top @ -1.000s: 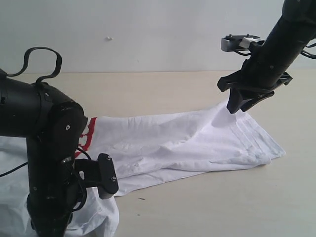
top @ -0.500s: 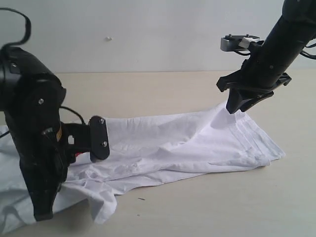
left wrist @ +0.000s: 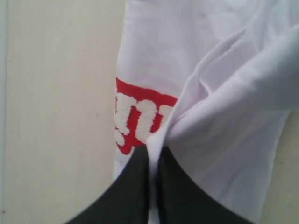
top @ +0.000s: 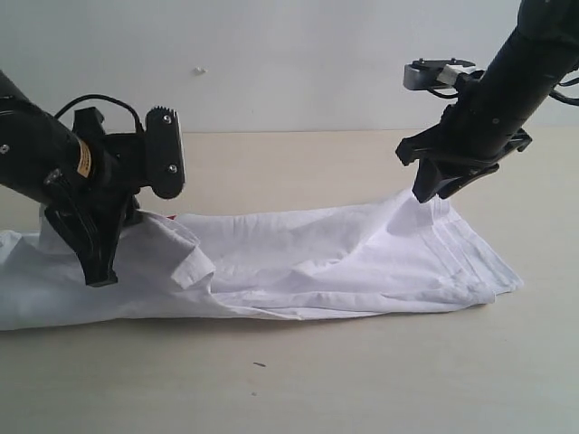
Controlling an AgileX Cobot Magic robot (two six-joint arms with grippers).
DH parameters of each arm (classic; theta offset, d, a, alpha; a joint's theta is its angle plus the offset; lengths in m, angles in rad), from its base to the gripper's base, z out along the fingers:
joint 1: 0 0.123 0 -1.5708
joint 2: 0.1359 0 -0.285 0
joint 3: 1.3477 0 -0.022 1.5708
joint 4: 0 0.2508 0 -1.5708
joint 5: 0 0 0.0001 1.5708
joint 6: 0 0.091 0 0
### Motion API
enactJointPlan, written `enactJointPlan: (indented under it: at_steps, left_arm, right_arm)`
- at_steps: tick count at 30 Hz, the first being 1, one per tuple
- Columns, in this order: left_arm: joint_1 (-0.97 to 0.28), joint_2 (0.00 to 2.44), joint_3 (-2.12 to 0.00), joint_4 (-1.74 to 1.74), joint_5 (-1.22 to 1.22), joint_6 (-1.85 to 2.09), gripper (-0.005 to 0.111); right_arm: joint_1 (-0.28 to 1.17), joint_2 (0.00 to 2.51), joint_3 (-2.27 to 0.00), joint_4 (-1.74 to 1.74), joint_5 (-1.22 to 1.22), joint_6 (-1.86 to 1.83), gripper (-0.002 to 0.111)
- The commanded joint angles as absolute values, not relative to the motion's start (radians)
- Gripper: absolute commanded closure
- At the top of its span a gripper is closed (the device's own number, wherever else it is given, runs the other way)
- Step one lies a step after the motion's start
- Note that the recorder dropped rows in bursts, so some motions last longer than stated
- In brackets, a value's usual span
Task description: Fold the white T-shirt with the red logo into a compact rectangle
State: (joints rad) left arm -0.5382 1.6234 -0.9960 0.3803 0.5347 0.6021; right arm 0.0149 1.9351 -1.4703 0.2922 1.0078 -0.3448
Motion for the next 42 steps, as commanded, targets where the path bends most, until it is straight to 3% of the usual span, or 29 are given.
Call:
enactJointPlan:
  at_steps: [1,4,10,14,25,30,37,42]
  left_arm:
    - [-0.517,1.669,-1.003,0.204,0.501,0.736,0.106]
    - [-0.517,1.685,-1.003,0.161,0.484,0.784,0.094]
    - [-0.485,1.688,-1.003,0.168,0.437,0.744,0.049]
    - [-0.462,1.688,-1.003,0.168,0.387,0.696,0.034]
    - [-0.455,1.668,-1.003,0.168,0.360,0.645,0.033]
    - [-0.458,1.659,-1.003,0.158,0.524,0.623,0.033]
    - [-0.458,1.658,-1.035,-0.177,0.735,0.783,0.052]
    - [-0.447,1.616,-1.075,-0.213,0.698,0.756,0.047]
  right_arm:
    - [0.016,1.925,-1.470,0.298,0.995,-0.366,0.073]
    - [0.016,1.925,-1.470,0.298,0.997,-0.366,0.073]
    - [0.016,1.925,-1.470,0.298,0.997,-0.366,0.073]
    - [0.016,1.925,-1.470,0.298,0.997,-0.366,0.073]
    - [0.016,1.925,-1.470,0.298,0.995,-0.366,0.073]
    - [0.016,1.925,-1.470,0.298,0.997,-0.366,0.073]
    - [0.016,1.925,-1.470,0.306,1.014,-0.366,0.073]
    - [0.016,1.925,-1.470,0.313,1.018,-0.373,0.073]
